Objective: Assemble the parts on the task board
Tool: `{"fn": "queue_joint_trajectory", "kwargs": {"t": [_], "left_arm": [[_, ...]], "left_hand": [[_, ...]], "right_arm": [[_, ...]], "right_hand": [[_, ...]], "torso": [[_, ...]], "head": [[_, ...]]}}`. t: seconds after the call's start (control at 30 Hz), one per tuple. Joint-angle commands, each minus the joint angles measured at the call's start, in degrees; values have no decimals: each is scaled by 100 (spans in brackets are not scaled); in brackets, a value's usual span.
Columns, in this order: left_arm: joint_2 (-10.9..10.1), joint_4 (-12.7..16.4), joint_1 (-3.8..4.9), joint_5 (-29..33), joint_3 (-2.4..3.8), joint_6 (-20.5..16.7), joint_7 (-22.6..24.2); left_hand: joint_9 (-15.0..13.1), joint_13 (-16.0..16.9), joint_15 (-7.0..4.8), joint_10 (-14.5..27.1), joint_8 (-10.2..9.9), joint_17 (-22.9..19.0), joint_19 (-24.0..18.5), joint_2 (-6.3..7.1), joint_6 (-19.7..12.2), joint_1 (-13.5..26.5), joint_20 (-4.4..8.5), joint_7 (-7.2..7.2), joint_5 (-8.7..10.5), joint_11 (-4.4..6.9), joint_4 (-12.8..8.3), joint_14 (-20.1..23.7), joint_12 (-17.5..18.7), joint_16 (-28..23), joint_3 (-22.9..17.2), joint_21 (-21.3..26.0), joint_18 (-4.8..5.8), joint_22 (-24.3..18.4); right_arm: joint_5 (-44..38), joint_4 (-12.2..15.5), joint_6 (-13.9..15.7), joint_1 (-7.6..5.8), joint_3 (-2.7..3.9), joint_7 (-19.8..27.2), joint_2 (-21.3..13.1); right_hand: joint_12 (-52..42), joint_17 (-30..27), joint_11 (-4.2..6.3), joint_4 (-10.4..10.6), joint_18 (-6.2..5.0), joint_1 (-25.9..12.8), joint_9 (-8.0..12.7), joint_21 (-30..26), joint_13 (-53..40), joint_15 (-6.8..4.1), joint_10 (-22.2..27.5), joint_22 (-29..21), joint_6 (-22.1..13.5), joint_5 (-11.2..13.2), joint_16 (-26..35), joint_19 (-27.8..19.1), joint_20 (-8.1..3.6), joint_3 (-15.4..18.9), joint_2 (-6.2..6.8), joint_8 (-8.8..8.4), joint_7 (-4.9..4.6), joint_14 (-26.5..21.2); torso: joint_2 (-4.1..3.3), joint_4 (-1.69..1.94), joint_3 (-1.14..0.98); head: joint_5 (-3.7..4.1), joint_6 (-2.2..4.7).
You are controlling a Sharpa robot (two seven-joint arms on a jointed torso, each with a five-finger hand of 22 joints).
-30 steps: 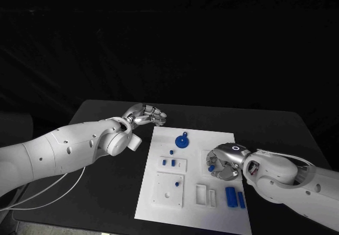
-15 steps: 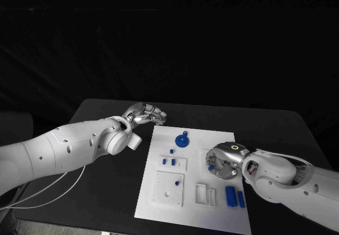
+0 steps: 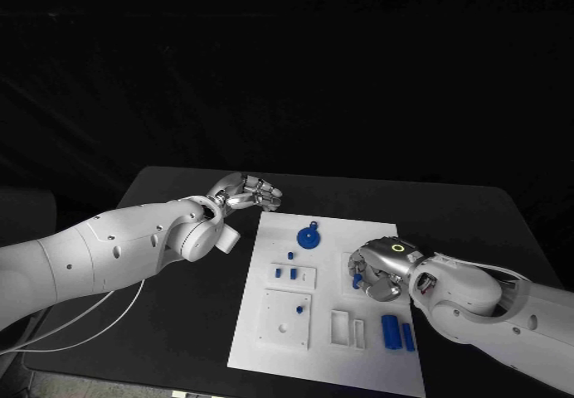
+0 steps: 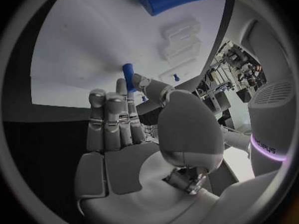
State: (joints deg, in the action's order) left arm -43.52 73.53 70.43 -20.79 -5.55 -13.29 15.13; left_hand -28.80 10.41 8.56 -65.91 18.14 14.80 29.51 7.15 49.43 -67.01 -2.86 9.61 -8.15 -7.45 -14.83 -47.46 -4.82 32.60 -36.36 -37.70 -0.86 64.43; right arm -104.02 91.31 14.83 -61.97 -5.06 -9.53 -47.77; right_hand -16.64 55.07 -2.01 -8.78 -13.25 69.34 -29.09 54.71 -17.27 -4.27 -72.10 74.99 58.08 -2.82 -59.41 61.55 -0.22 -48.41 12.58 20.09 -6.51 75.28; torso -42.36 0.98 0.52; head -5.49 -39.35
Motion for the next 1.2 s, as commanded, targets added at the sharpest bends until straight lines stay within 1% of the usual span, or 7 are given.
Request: {"fn": "queue_joint_trajectory", "kwargs": {"t": [0.03,0.2,0.47,0.6,0.93,1.1,1.2], "left_arm": [[5,1,-2,6,3,78,72],[6,-18,-5,7,3,81,76],[7,-33,-8,7,3,82,79],[10,-33,-8,7,4,78,81],[9,-27,-8,7,4,70,81],[35,-28,-8,7,4,67,84],[35,-30,-7,7,4,59,80]], "left_hand": [[10,-9,19,-9,22,6,39,-27,-37,-50,-9,-13,-12,-31,12,-25,20,-36,4,39,-109,8],[10,-10,18,-9,23,8,41,-29,-37,-51,-8,-14,-12,-31,11,-26,19,-38,4,39,-110,8],[10,-11,18,-9,23,12,44,-30,-37,-51,-8,-14,-13,-31,11,-27,19,-41,5,41,-111,9],[10,-12,18,-9,23,14,45,-31,-37,-51,-8,-14,-13,-31,11,-27,19,-43,5,42,-112,10],[11,-14,18,-9,24,18,49,-32,-38,-50,-8,-14,-14,-31,10,-28,18,-46,7,43,-113,10],[11,-15,18,-9,24,20,50,-32,-39,-50,-8,-14,-14,-31,10,-29,18,-48,8,44,-114,11],[11,-16,18,-9,24,21,51,-32,-39,-49,-9,-13,-14,-32,10,-29,18,-50,8,45,-114,11]], "right_arm": [[-154,28,225,3,3,15,-5],[-110,120,349,3,14,61,-63],[253,391,845,0,202,233,-174],[366,507,937,-2,235,285,-190],[722,605,835,14,231,513,223],[501,621,768,50,158,504,492],[356,610,703,92,65,502,653]], "right_hand": [[-34,3,41,-6,-175,48,-12,24,-19,-47,-70,107,60,2,-20,30,-6,-39,-18,38,4,3],[-57,9,50,-14,-175,47,-21,36,-51,-57,-78,107,79,2,-28,43,-13,-65,-12,46,12,7],[-80,12,61,-10,-175,42,-31,44,-88,-67,-84,105,102,2,-30,52,-20,-97,9,55,22,6],[-84,12,63,-10,-175,45,-34,45,-98,-70,-83,104,108,2,-29,54,-22,-110,17,57,25,4],[-88,13,65,-4,-175,43,-36,46,-109,-73,-78,102,110,2,-28,57,-24,-123,18,56,26,4],[-88,13,65,-5,-175,46,-37,45,-114,-73,-72,101,107,2,-26,56,-25,-130,14,54,25,2],[-88,13,65,-7,-175,46,-37,45,-117,-73,-71,101,106,2,-26,55,-26,-132,15,53,25,1]], "torso": [[-1,-2,0],[0,-1,-4],[1,-6,-2],[1,-5,0],[-4,-9,1],[3,0,6],[2,3,7]], "head": [[-7,-2],[-20,-8],[-46,-17],[-57,-18],[-128,-28],[-151,-30],[-166,-31]]}}
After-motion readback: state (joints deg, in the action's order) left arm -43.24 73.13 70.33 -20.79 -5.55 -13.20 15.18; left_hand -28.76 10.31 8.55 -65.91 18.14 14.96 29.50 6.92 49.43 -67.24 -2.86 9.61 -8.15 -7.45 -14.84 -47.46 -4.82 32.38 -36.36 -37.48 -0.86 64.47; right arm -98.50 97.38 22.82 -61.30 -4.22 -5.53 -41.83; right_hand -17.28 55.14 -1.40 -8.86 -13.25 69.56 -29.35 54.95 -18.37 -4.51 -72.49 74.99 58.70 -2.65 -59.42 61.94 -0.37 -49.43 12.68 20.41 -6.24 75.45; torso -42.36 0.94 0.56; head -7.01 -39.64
